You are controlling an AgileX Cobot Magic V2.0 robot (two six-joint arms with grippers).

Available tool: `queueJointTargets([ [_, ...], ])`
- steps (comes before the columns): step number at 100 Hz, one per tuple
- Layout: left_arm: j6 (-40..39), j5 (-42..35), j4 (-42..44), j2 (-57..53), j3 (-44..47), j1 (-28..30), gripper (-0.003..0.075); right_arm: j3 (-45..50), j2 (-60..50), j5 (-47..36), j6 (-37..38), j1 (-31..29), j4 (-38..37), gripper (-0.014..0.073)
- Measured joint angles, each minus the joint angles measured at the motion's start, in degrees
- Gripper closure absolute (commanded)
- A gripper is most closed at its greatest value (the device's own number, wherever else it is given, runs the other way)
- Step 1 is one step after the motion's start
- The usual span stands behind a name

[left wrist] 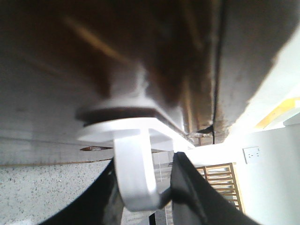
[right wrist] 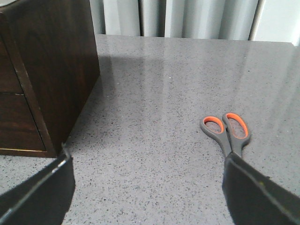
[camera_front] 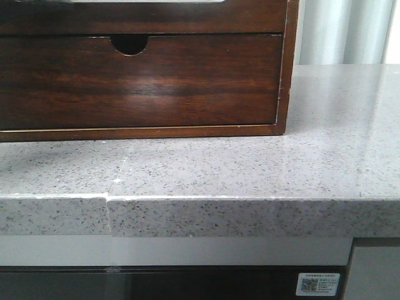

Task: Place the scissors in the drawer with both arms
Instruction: 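Pull the drawer open toward the robot with the left gripper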

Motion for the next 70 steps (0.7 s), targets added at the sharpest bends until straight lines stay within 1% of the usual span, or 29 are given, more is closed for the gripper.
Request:
queueJointTargets([
  [15,0.00,1.56,1.18,-1.51,0.93,1.04,0.0629,0.00,0.00,0.00,0.00,0.00,0.00,0.0015],
  [33,-0.10,1.72,2.00,-5.89,4.44,1.39,0.0629,0.00,0.00,-0.03,0.00,0.00,0.00,0.0015],
  [70,-1.48,2.03,3.03,-23.16,16.76,1.51,0.0629,0.00,0.00,-0.15,0.00,0.00,0.00,0.0015],
])
